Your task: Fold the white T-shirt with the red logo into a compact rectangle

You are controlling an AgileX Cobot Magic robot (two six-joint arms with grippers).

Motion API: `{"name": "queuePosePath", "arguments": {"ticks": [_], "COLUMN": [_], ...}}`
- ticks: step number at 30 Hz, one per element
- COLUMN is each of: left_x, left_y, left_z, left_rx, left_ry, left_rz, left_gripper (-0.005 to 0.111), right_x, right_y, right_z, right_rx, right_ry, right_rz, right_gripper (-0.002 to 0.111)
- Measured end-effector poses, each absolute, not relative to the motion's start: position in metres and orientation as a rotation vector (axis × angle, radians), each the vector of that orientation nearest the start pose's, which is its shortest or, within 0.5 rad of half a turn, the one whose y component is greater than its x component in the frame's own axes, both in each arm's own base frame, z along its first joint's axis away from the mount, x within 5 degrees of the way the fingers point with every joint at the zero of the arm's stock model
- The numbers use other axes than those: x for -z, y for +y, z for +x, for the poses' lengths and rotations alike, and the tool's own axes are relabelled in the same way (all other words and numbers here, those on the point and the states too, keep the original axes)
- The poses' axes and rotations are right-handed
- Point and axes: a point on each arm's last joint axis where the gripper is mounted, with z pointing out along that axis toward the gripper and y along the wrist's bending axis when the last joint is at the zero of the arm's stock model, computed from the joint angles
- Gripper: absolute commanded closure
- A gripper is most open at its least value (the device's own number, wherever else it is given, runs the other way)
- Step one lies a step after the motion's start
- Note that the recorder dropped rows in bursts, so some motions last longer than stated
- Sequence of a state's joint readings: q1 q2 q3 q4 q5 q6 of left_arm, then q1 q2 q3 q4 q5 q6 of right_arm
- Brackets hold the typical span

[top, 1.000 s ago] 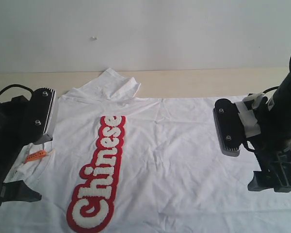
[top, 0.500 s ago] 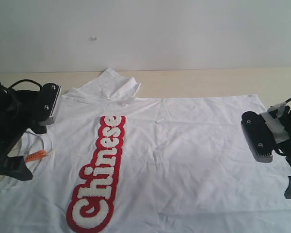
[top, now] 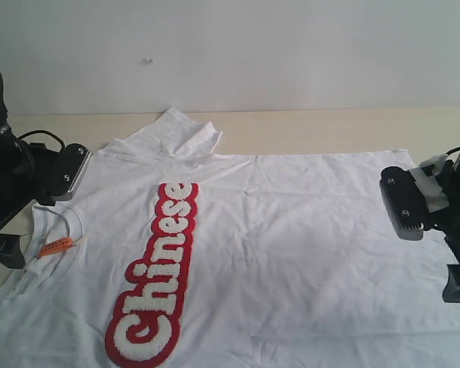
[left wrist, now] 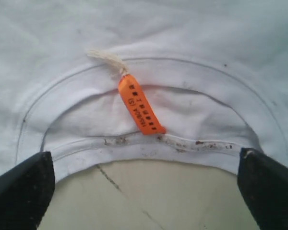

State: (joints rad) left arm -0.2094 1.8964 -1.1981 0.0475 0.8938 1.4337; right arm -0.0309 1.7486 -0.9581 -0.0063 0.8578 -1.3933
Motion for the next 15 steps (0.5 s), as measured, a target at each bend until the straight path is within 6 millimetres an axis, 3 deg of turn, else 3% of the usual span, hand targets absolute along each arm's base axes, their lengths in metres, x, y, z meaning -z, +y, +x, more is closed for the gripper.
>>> {"name": "queuePosePath", "arguments": {"ticks": [15], "left_x": [-0.1604], "left_y": [-0.0752], "left_z": [0.352], "left_rx": [0.126], "left_ry": [-2.217], "left_rz": [-2.385], "left_gripper": [0.007], "right_x": [-0.1548], "right_y": [-0.0093], "right_z": [0.3012], "right_rx": [0.07], "right_ry": [2.498], "right_rz": [-1.805], "right_gripper": [0.007]}}
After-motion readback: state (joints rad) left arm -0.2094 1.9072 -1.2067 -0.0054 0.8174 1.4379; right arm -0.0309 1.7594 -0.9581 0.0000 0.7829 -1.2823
